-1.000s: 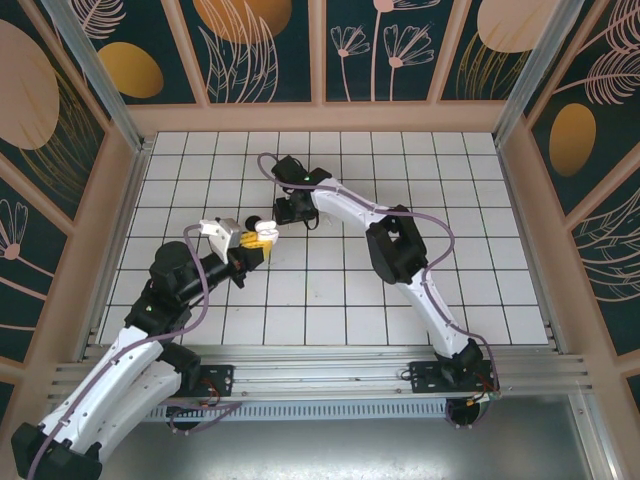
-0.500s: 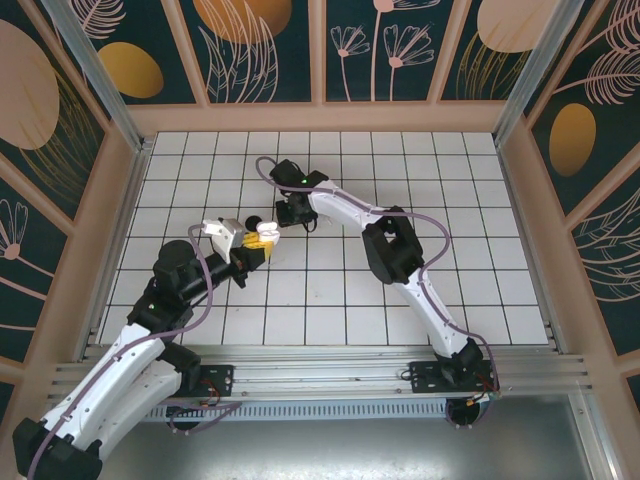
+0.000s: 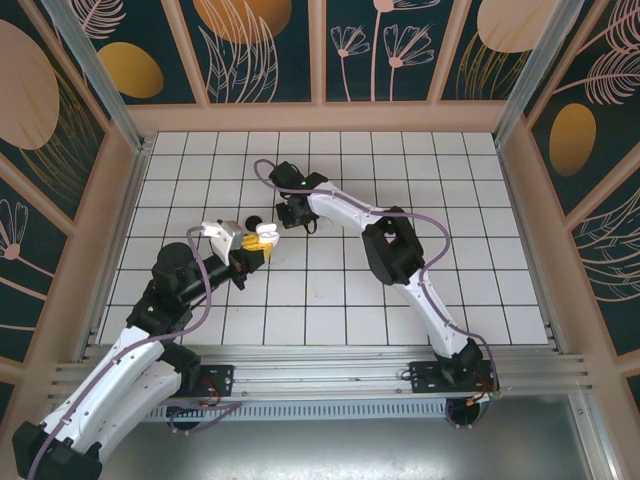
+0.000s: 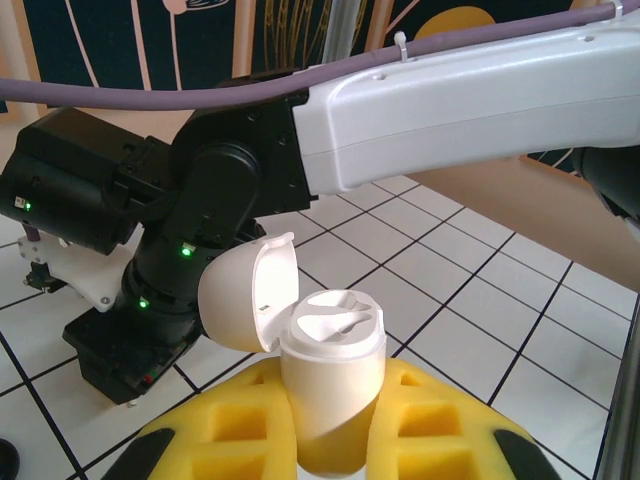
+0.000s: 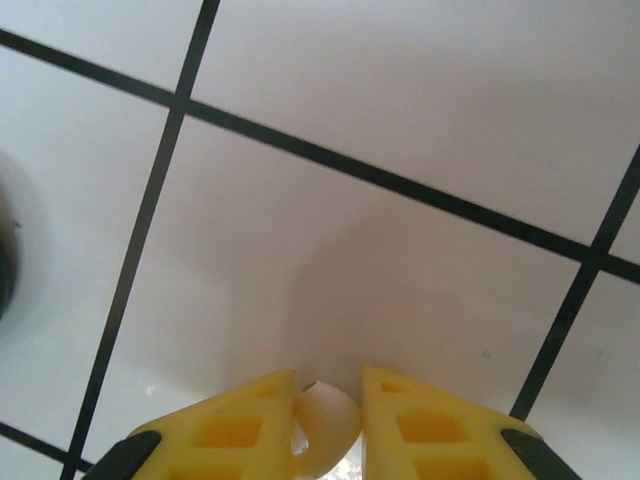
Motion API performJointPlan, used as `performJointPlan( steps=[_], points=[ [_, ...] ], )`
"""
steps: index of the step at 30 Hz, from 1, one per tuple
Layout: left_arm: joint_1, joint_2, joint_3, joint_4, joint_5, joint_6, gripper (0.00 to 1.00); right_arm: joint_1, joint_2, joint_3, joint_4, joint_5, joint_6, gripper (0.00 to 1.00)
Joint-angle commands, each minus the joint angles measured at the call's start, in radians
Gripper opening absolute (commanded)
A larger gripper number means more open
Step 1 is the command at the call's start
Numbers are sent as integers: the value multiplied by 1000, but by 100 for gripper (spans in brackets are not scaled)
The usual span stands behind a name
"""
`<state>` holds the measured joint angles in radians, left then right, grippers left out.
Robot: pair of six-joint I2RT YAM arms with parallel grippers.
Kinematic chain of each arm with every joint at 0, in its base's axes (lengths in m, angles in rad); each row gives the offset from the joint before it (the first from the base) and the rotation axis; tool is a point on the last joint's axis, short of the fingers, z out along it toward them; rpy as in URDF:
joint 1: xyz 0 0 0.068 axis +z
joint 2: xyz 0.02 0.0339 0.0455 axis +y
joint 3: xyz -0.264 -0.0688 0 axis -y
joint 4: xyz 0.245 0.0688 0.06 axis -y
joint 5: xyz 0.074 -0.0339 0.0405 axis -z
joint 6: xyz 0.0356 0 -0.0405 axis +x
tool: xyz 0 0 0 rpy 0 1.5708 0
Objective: Insert wireless bluetooth earbuds into charging case
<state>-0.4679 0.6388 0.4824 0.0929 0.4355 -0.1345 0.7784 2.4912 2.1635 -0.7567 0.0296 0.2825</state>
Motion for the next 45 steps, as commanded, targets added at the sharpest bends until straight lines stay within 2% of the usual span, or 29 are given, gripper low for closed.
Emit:
performJointPlan(
  steps=[1, 6, 10, 15, 19, 23, 25, 29, 34, 39, 45],
  points=[
    [-4, -13, -9, 18, -4, -5, 0, 24, -81, -94, -42, -10, -34, 20],
    [-5, -17, -20, 17, 7, -19, 0, 22, -225, -301, 69, -56, -97, 19],
    [-4, -21, -29, 15, 29, -27, 0, 24, -324, -447, 102, -86, -216, 18],
    [-5, -23, -39, 17, 43, -28, 0, 23, -380, -557, 12, -56, -377, 18],
    [-5, -16, -39, 24, 47, -29, 0, 23, -357, -576, -81, 18, -405, 18],
    [-4, -13, -38, 31, 47, -31, 0, 23, -330, -569, -107, -3, -388, 17],
    [-5, -13, -34, 30, 46, -31, 0, 24, -324, -555, -106, -8, -362, 24],
    [-5, -17, -31, 16, 46, -26, 0, 24, -338, -516, -108, 8, -282, 45],
    [-5, -26, -31, 9, 39, -22, 0, 0, -384, -464, -123, -63, -181, 55],
    [-4, -33, -31, 6, 33, -17, 0, -10, -447, -468, -88, -109, -105, 53],
    [-4, -28, -33, 9, 34, -17, 0, -27, -426, -497, -113, -129, -26, 38]
  ],
)
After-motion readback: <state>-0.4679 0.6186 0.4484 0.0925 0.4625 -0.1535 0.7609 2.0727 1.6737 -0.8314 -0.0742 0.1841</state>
